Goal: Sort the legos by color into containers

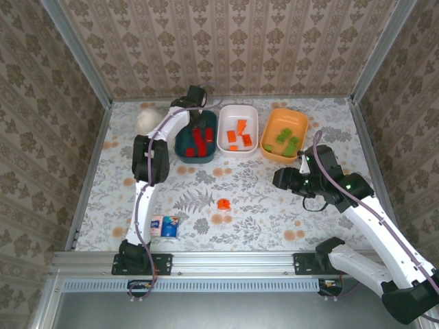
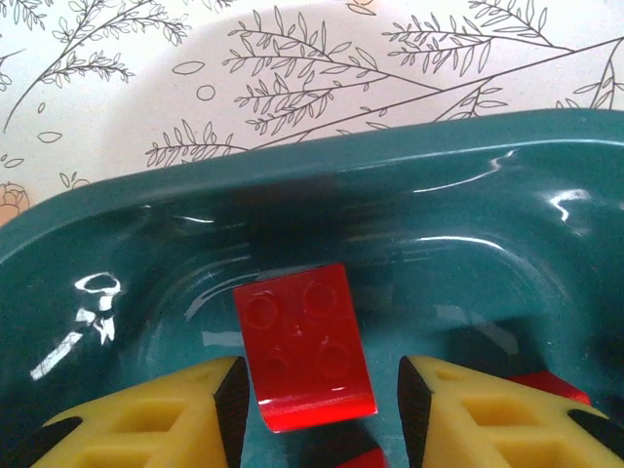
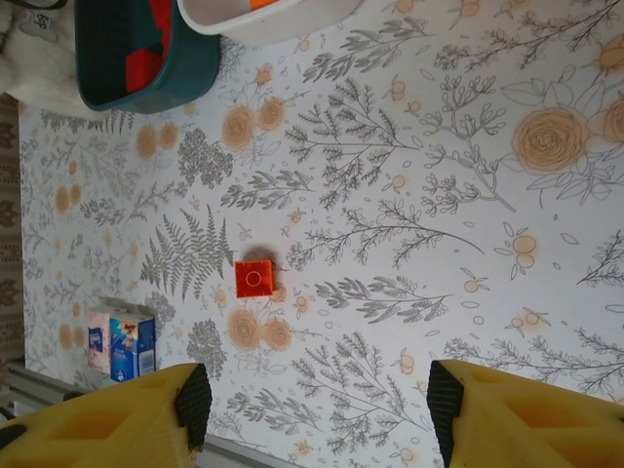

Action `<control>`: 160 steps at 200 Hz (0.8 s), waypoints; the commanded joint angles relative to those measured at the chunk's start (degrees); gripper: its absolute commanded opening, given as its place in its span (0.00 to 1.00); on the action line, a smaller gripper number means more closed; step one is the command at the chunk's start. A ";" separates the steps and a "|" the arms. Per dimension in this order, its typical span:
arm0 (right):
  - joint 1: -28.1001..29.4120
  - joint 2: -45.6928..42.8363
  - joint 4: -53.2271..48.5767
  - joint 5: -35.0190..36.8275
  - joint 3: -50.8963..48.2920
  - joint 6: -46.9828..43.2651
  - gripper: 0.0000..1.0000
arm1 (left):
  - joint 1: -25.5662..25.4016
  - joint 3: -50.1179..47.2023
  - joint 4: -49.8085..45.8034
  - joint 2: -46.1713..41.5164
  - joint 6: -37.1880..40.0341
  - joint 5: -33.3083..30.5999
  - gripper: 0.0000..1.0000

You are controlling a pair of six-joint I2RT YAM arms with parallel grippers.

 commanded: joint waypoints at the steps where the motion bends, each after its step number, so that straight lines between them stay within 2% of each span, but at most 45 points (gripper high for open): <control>1: -0.02 1.40 1.34 -2.00 0.58 -0.50 0.64 | 0.53 0.09 -0.44 -1.51 -1.50 1.51 0.49; 28: 2.90 5.97 0.47 -0.69 2.80 -5.25 0.65 | 0.47 -3.82 1.53 -7.85 -3.78 1.97 0.51; 56: 11.38 14.85 -0.16 3.47 6.14 -11.10 0.65 | 0.27 -12.76 5.73 -18.75 -8.70 3.28 0.55; 83: 19.30 23.82 1.21 5.91 8.97 -16.35 0.68 | 0.74 -28.54 11.13 -32.89 -13.45 5.76 0.58; 105: 24.44 31.19 1.77 8.85 11.88 -24.56 0.71 | 1.23 -43.04 14.23 -44.59 -16.50 8.67 0.58; 136: 27.00 40.86 -0.03 12.61 17.20 -36.99 0.72 | 1.26 -60.95 13.82 -60.84 -19.74 10.14 0.58; 160: 28.29 45.07 2.80 12.81 17.64 -46.53 0.73 | 1.44 -72.43 13.02 -73.65 -24.73 11.82 0.60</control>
